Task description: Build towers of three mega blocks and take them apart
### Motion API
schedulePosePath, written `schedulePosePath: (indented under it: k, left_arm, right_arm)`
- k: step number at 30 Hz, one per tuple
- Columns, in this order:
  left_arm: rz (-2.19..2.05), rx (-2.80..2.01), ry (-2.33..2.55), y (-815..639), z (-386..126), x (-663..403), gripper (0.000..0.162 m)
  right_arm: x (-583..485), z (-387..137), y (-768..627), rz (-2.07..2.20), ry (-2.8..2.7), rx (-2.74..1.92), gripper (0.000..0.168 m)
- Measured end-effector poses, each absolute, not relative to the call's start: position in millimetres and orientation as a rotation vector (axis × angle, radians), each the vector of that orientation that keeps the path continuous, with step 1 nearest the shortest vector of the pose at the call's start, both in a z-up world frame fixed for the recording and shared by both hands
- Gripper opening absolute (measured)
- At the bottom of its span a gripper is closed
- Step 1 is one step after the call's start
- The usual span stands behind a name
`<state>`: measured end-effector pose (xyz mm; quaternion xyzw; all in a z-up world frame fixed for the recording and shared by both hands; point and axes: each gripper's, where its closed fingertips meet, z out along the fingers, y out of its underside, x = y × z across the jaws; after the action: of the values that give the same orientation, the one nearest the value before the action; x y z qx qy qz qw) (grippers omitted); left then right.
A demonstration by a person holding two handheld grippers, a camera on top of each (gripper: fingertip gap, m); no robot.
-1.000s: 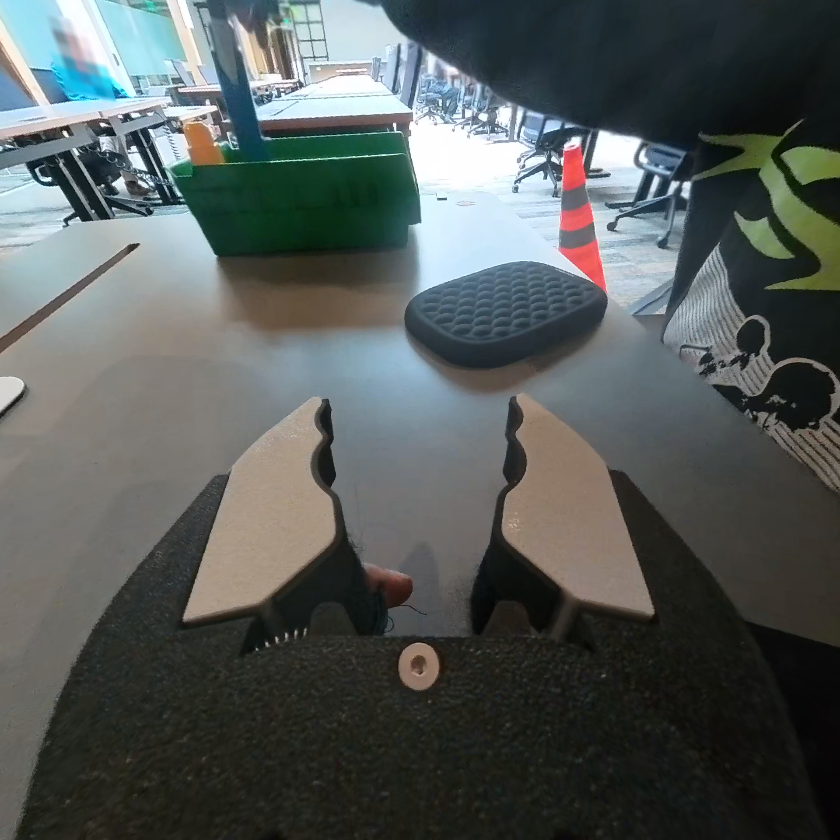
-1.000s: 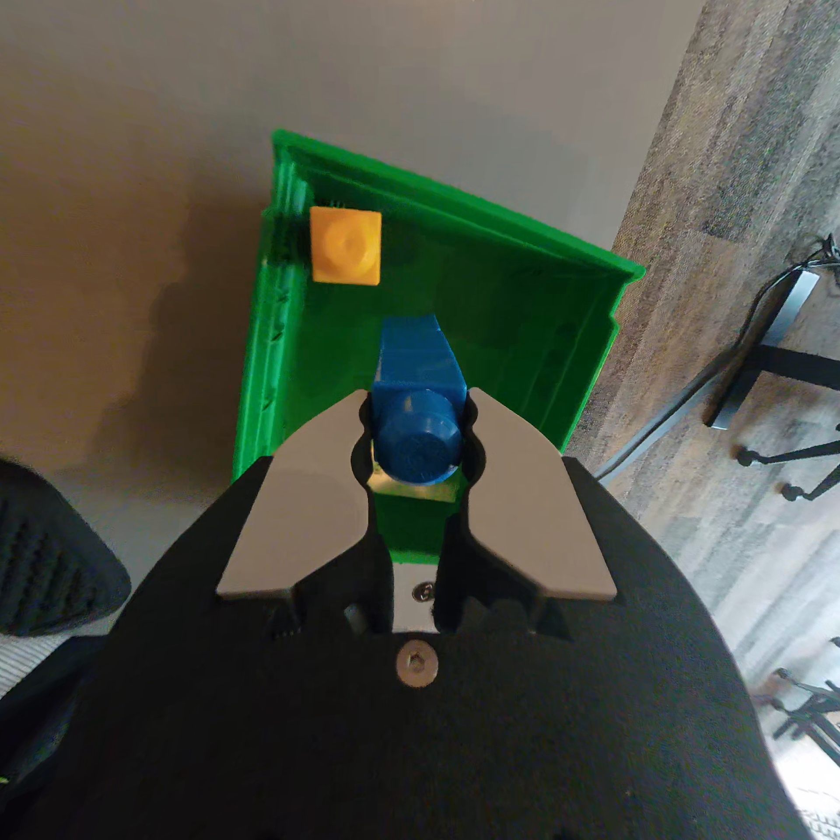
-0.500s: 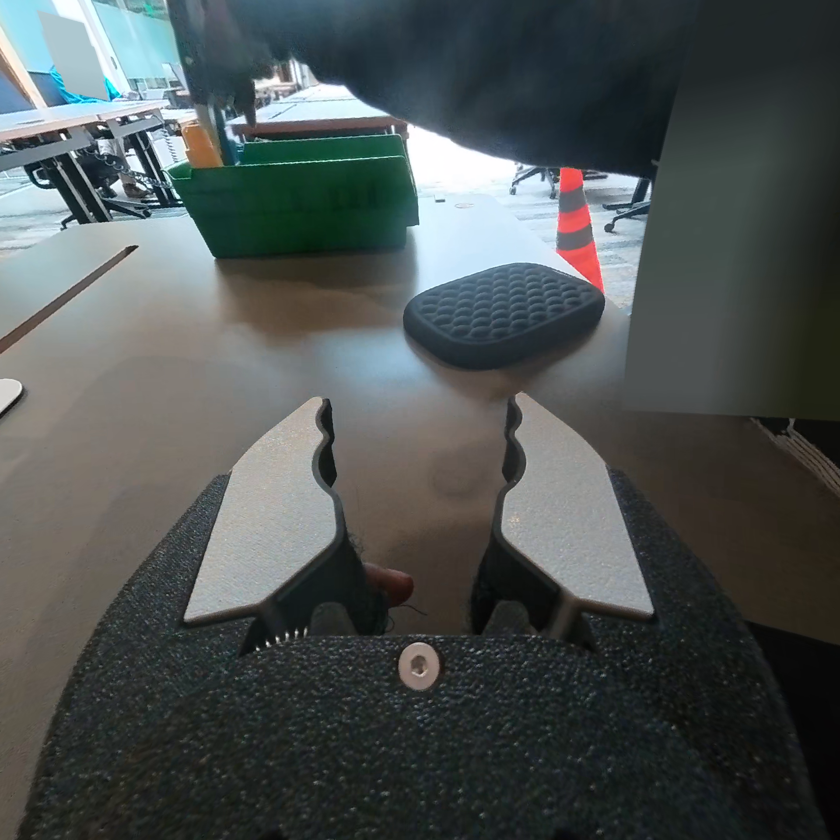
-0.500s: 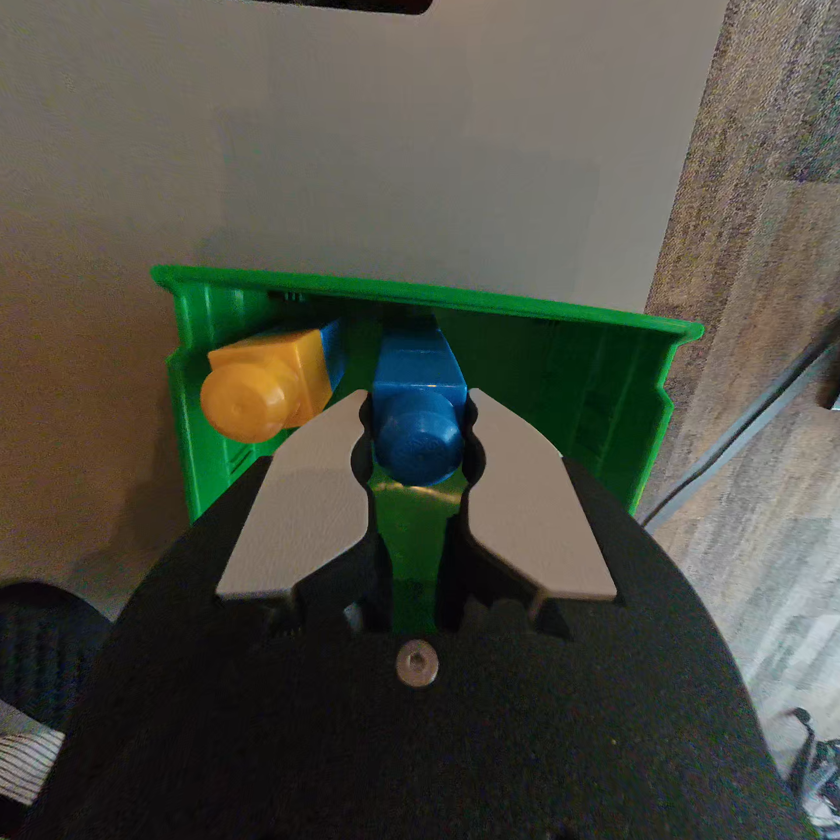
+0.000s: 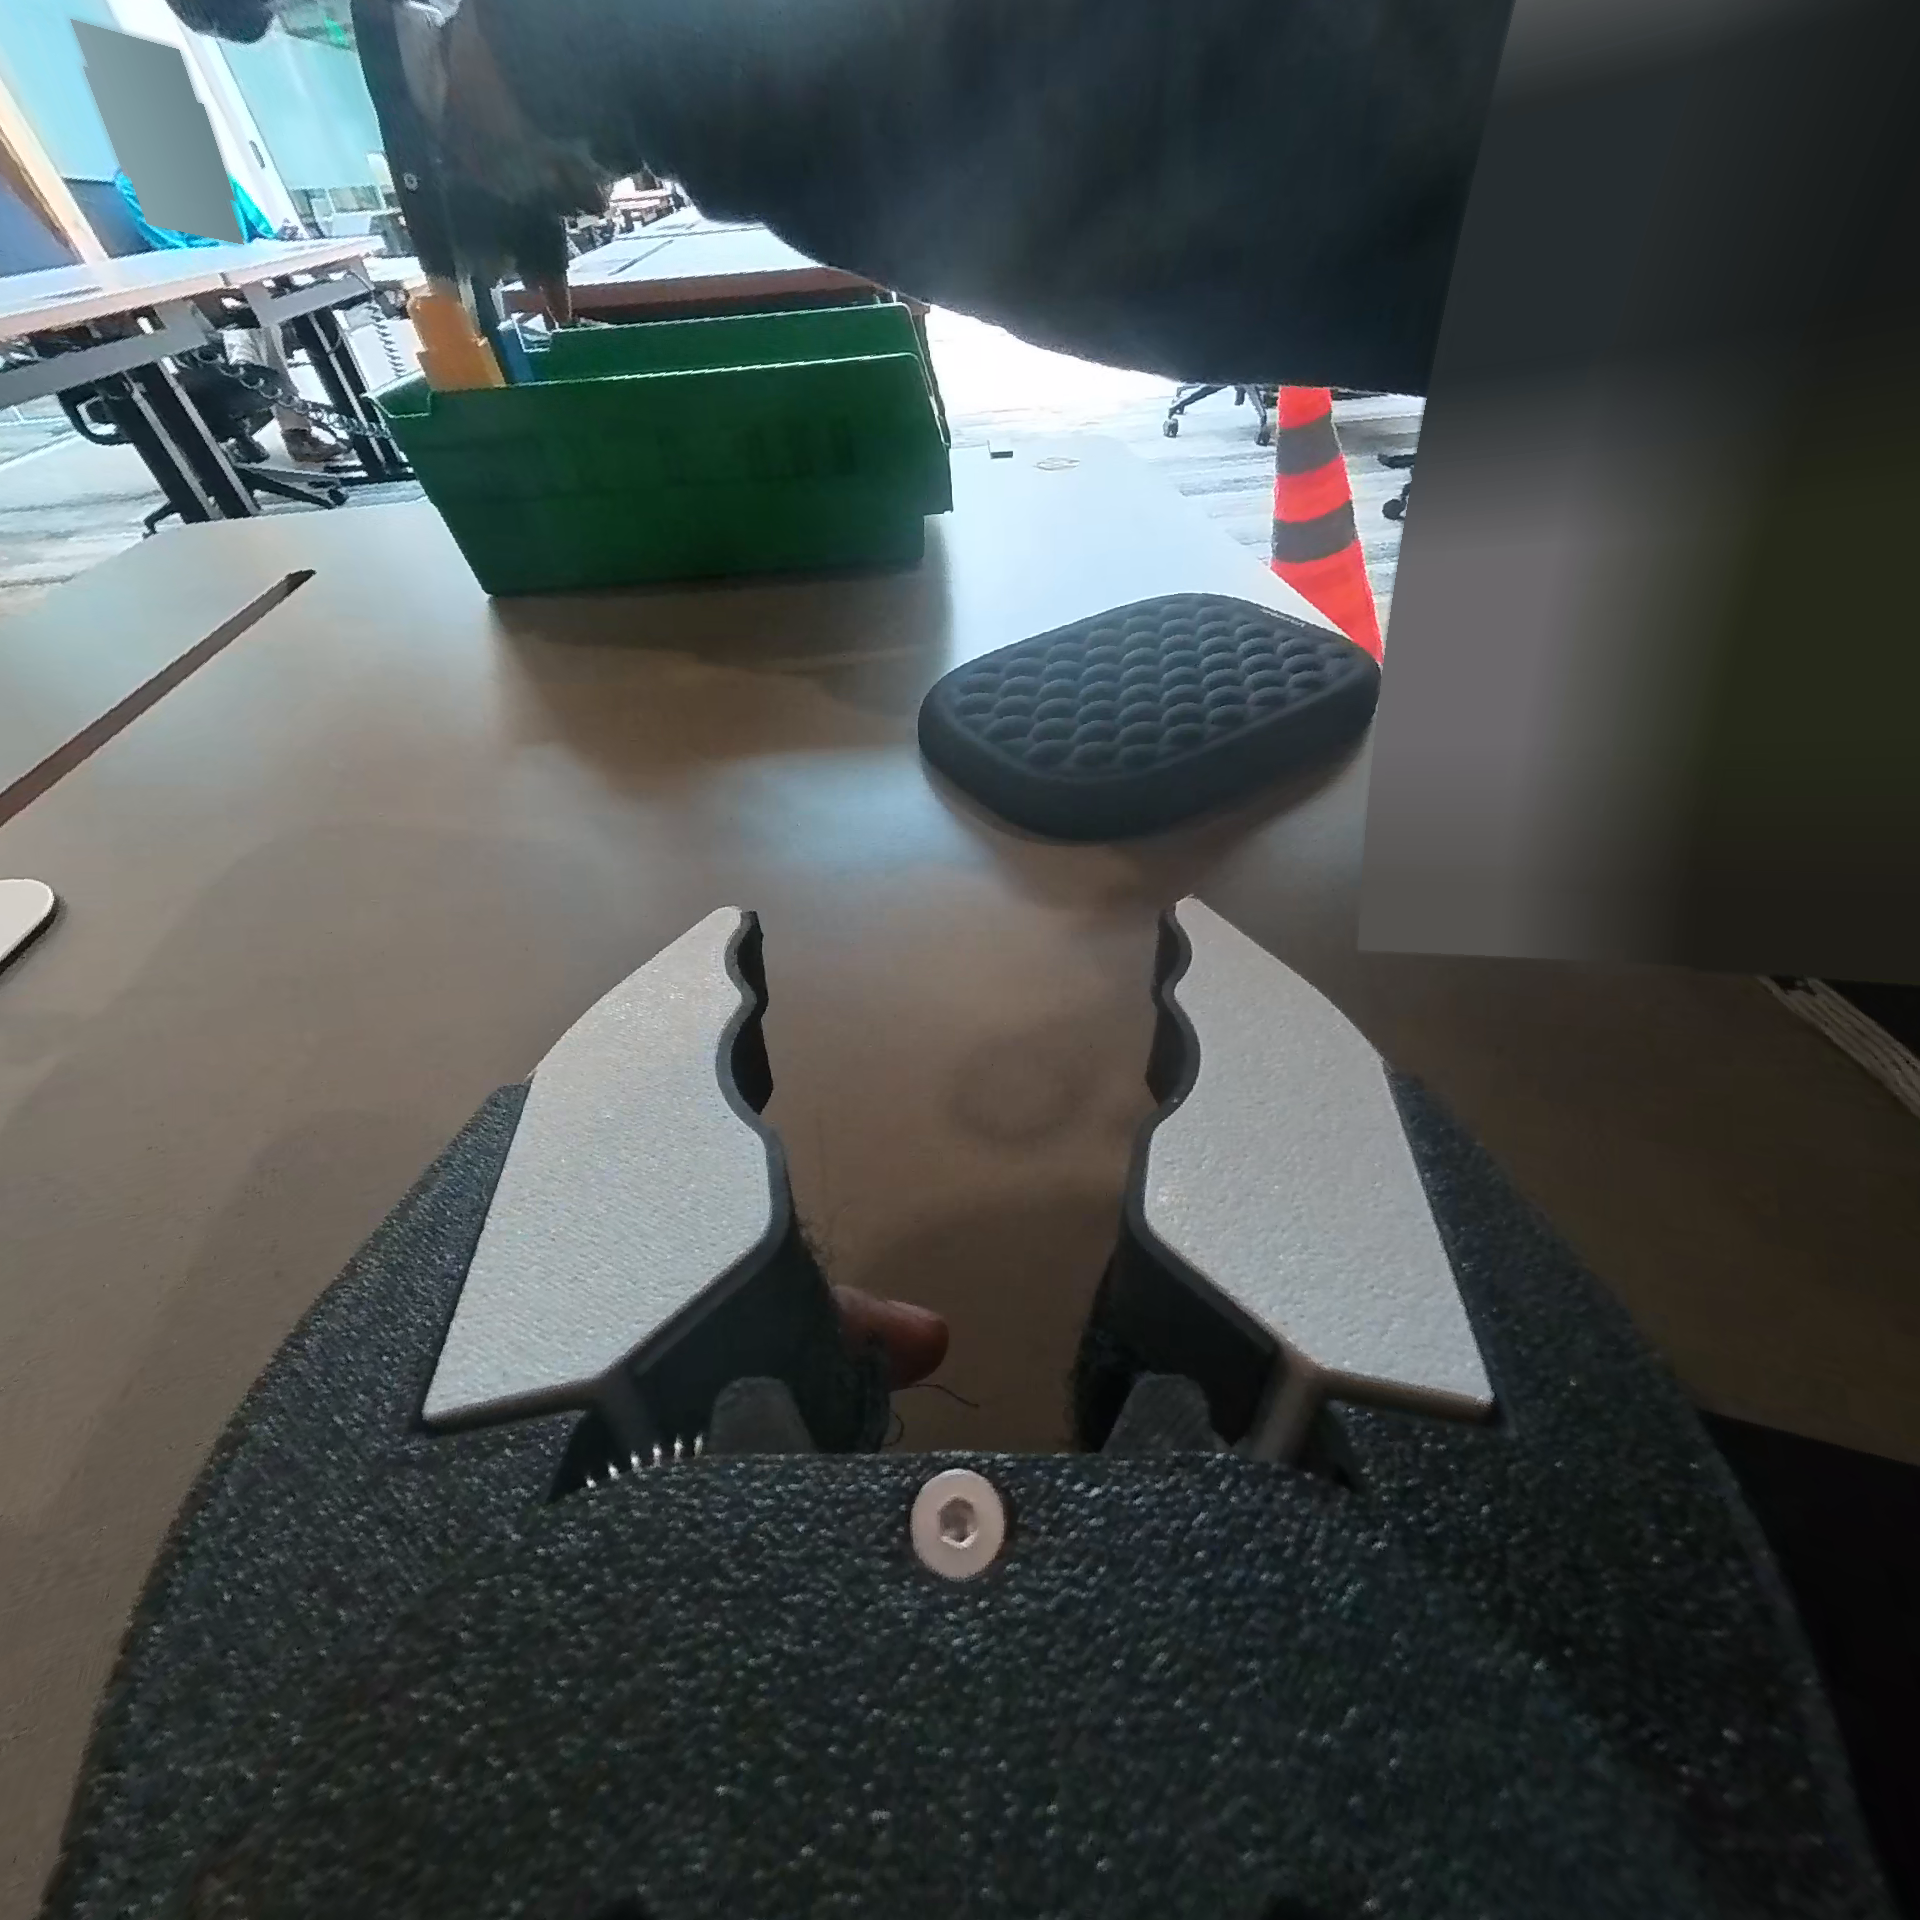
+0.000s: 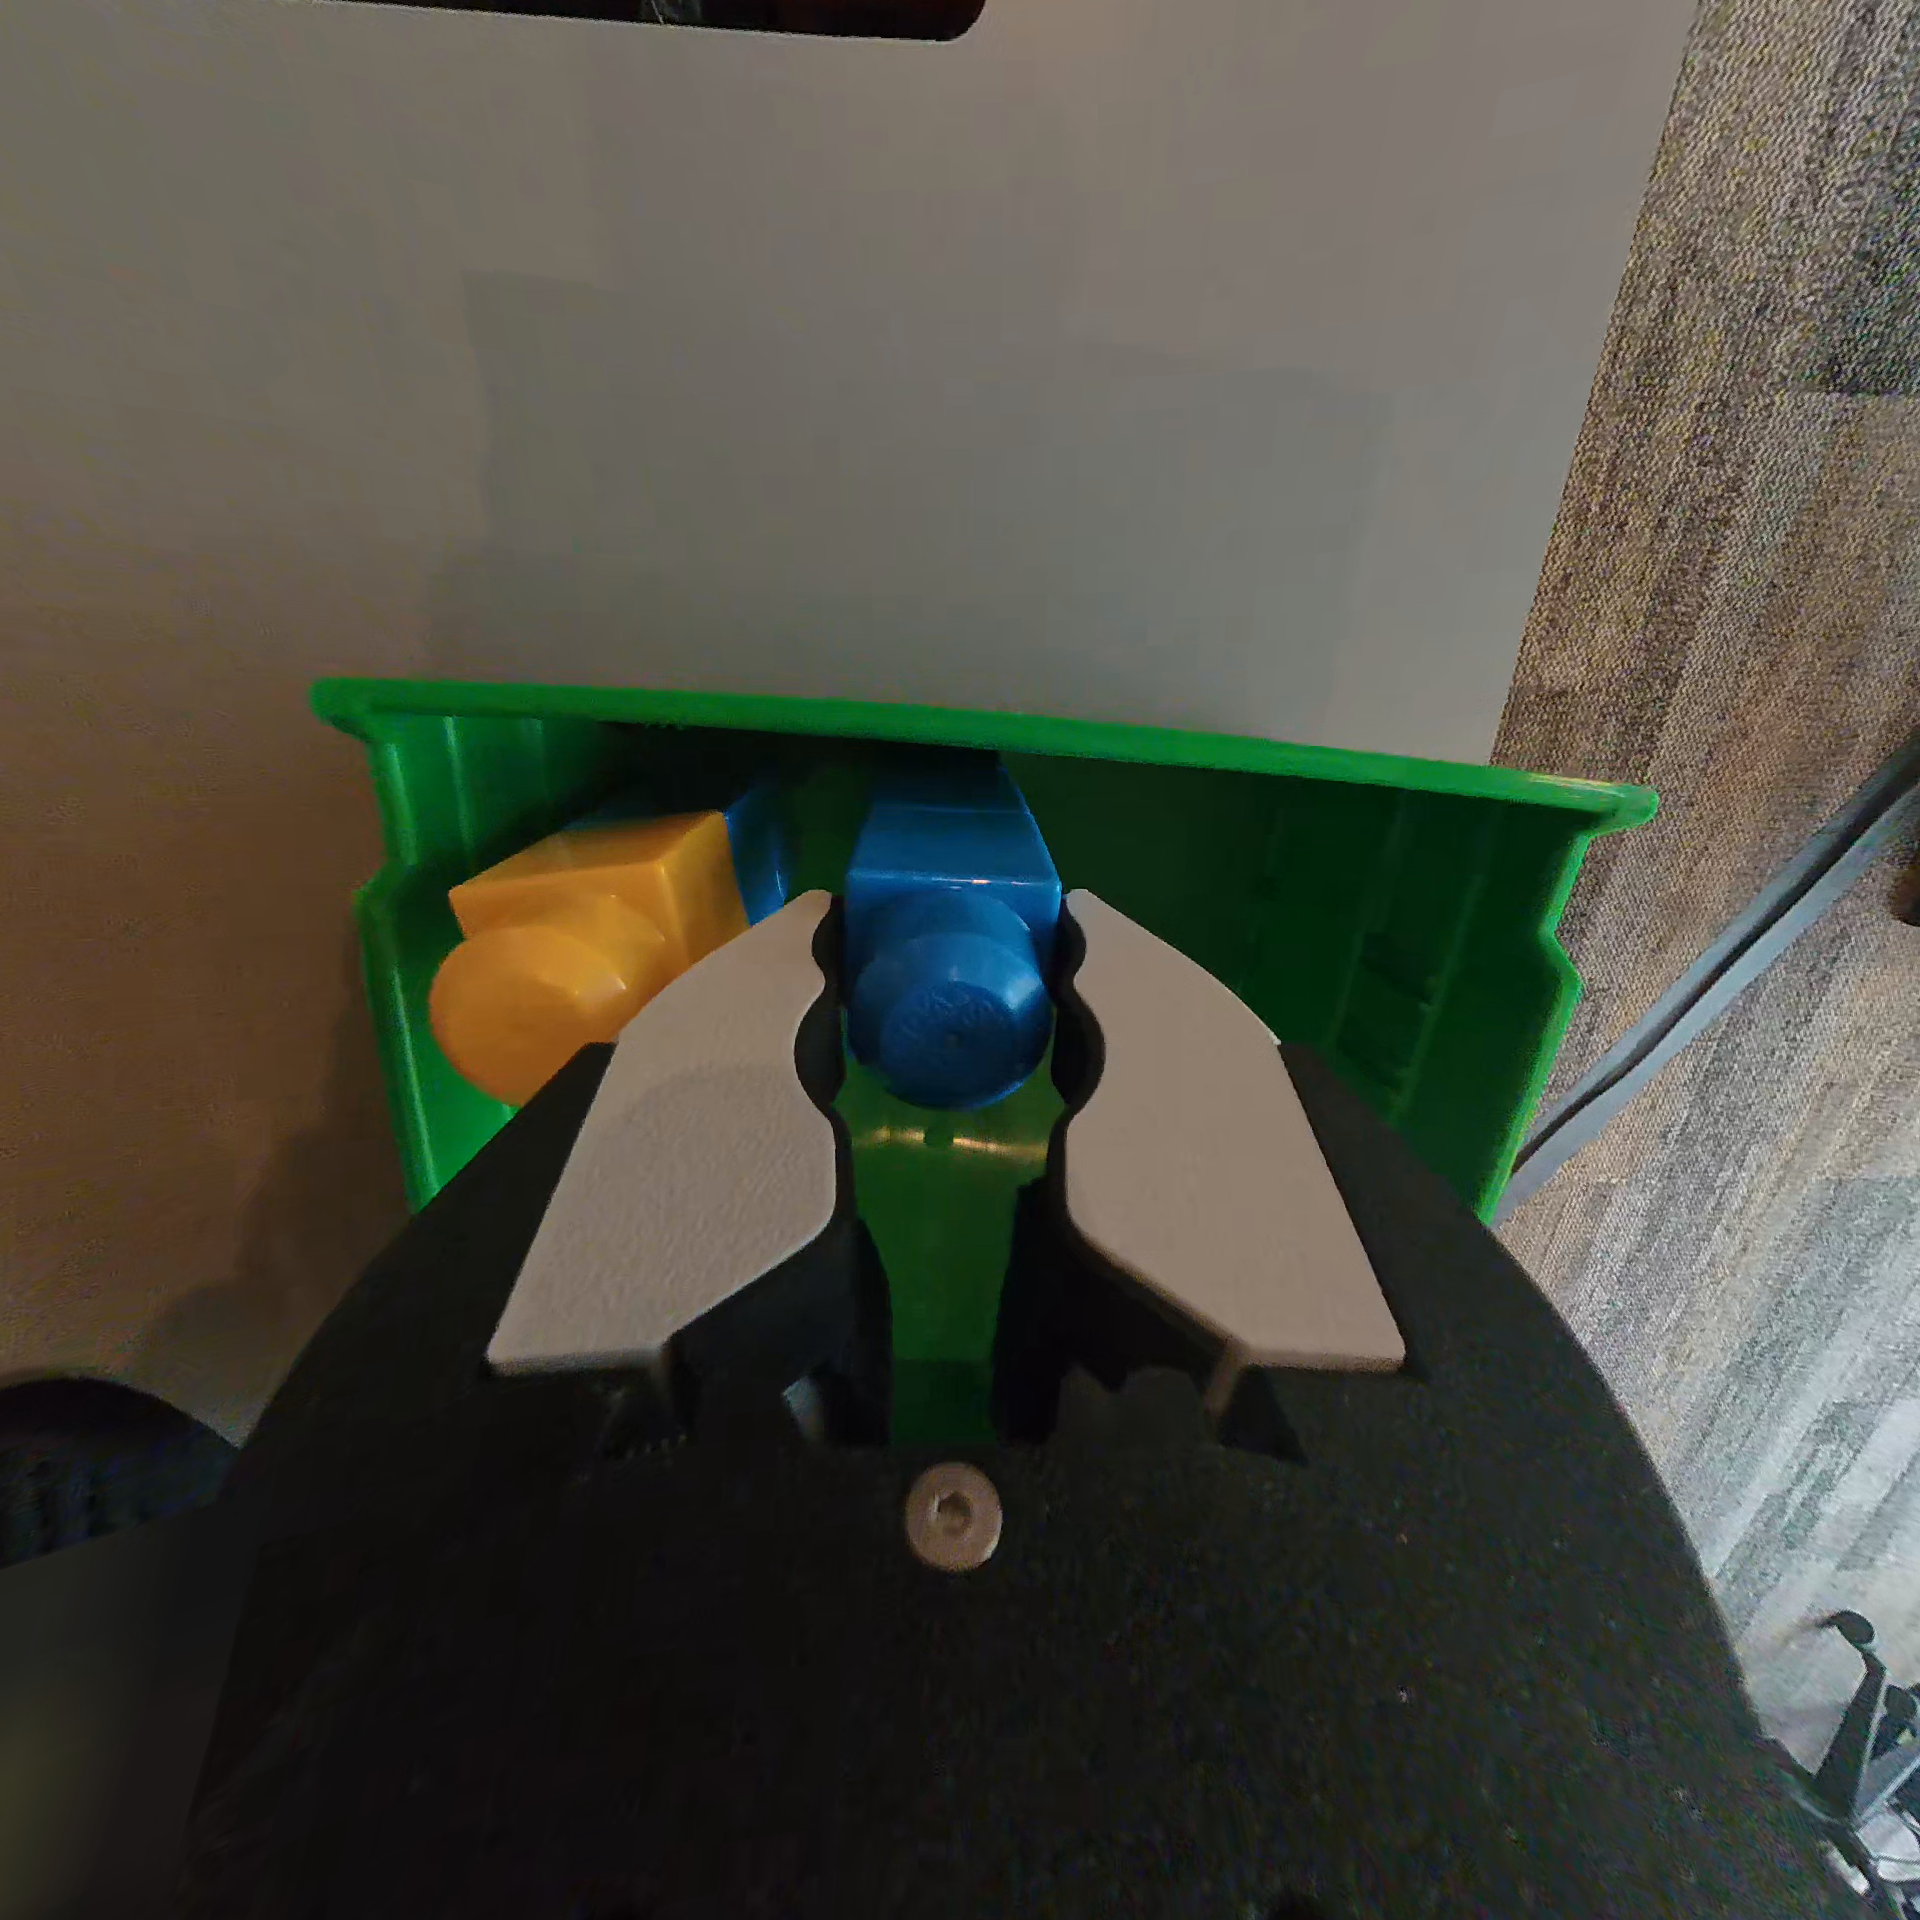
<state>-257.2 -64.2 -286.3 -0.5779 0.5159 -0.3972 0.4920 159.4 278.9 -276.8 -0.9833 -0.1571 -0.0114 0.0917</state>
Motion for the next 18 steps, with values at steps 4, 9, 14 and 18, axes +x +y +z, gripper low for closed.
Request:
schedulePosePath:
  k: [4, 9, 14, 18]
  left_arm:
    - [-0.963, -1.401, 1.252, -64.1, -286.2, -257.2, 0.071]
    - [-0.963, -1.400, 1.252, -64.1, -286.1, -257.1, 0.071]
    - [-0.961, -1.398, 1.251, -64.2, -285.9, -256.9, 0.071]
    - [-0.957, -1.395, 1.254, -64.6, -286.0, -256.7, 0.071]
  right_arm:
    - [161.6, -278.6, 280.4, -0.035, -0.457, -2.914, 0.037]
    - [163.4, -276.9, 282.6, -0.028, -0.442, -2.894, 0.037]
    - [163.3, -274.7, 283.0, -0.011, -0.431, -2.878, 0.037]
    - [163.1, -271.2, 283.2, -0.014, -0.429, -2.863, 0.039]
